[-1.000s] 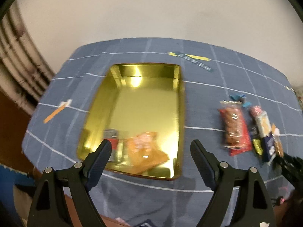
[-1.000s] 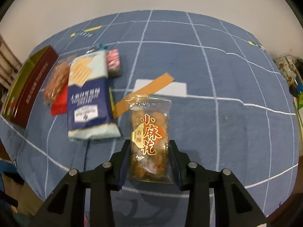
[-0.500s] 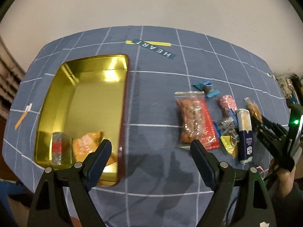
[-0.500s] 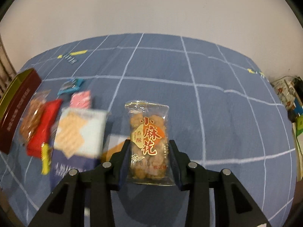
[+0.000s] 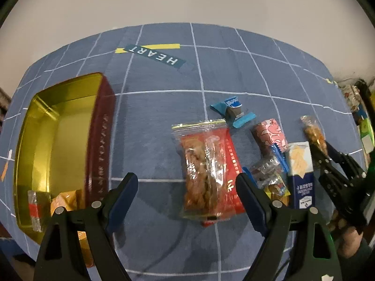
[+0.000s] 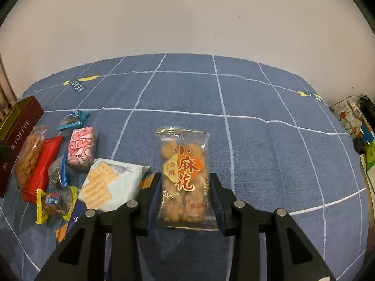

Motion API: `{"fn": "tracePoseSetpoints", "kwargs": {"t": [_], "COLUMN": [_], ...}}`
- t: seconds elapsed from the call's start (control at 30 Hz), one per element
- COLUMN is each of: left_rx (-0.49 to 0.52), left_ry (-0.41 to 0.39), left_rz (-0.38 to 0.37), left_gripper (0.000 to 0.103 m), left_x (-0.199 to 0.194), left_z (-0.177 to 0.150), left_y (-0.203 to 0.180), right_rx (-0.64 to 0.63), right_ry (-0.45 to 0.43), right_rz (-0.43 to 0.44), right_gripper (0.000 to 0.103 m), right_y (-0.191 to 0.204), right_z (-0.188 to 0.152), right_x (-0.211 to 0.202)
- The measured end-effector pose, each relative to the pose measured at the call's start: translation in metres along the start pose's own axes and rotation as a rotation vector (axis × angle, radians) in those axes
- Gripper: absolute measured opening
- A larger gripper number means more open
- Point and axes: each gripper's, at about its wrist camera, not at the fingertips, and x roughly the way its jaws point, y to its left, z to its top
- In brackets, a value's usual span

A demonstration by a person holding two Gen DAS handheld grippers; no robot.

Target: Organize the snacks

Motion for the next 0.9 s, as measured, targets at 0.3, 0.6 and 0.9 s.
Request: {"fn": "tracePoseSetpoints", "kwargs": {"t": [0.3, 0.6, 0.9], "left_rx": [-0.037, -0.071, -0.060], "left_ry": [0.049, 0.072, 0.062], "left_rz": [0.000, -0.028, -0.032], "left_gripper": [0.078, 0.047, 0.036], "left_x": [0.022, 0.031, 0.026], "left_z": [0.008, 0.006, 0.001], "left_y": [0.001, 0.002, 0.007], "right_rx": [0.002, 0.002, 0.002], "right_ry": [0.001, 0.001, 0.001], "right_rz": [0.000, 0.000, -0.001], "right_gripper": [0.041, 0.041, 0.041], "right_y": [0.001, 0.001, 0.001], "right_z": [-0.002, -0.003, -0.001], "right_x": [0.000, -0.001, 0.000]}}
